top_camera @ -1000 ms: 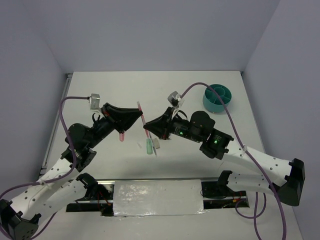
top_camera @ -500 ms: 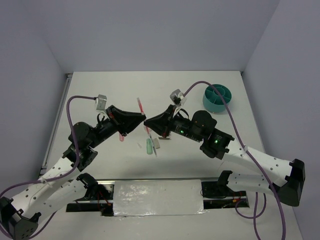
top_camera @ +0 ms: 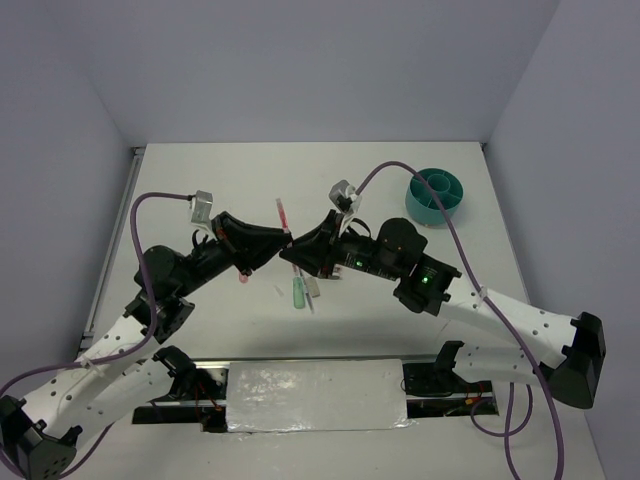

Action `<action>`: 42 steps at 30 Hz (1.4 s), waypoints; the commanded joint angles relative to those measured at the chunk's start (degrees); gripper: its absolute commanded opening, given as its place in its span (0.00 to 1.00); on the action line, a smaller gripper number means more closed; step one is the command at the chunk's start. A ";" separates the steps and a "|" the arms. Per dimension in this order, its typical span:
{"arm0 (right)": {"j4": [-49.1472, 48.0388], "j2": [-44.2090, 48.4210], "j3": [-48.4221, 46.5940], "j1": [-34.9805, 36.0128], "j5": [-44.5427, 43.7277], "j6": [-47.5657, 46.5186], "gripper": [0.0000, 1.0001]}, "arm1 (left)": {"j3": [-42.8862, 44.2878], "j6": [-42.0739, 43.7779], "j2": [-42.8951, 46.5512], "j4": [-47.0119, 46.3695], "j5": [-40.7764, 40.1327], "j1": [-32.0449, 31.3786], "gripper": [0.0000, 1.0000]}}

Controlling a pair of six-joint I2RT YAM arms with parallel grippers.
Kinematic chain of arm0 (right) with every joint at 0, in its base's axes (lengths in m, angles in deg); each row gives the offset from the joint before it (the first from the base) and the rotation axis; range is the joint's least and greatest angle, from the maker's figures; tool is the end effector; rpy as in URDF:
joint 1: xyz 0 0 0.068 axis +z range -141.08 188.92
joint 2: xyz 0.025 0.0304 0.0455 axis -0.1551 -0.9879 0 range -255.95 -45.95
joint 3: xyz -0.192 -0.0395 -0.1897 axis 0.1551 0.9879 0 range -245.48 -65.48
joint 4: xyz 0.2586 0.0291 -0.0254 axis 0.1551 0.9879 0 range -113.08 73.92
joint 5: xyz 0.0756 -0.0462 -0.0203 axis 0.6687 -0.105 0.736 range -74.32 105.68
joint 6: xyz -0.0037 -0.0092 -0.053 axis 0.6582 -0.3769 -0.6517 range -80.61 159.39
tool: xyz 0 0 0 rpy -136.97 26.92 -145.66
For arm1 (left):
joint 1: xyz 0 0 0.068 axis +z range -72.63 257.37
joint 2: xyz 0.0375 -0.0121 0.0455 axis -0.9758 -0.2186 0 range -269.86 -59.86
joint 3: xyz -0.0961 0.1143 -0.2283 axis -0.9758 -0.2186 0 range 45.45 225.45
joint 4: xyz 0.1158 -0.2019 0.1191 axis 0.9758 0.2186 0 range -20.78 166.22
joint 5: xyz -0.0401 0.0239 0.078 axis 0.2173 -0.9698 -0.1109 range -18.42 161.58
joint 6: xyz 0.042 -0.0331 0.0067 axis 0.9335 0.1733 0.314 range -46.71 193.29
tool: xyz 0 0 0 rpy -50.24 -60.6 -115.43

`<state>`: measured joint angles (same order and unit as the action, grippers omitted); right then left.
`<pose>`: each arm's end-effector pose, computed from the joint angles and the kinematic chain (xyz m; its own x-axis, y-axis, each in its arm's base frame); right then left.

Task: Sort the stationery into containers
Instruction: Close the pen cap on the pen.

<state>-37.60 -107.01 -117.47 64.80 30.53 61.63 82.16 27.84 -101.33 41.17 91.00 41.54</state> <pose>0.1336 0.2134 0.3754 -0.3075 0.1982 -0.9307 -0.8934 0.2764 0.3541 0.1310 -0.1090 0.3704 -0.3450 -0.5799 -0.7381 0.7894 0.2462 -0.5624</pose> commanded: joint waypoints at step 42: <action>-1.56 -1.26 -0.75 1.25 1.06 -0.53 0.00 | 16.11 12.67 -3.62 10.74 -4.04 -0.11 0.53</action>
<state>-37.58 -108.17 -118.38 65.63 31.95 62.20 98.05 40.08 -106.14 55.27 86.28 41.54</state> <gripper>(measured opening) 0.170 0.526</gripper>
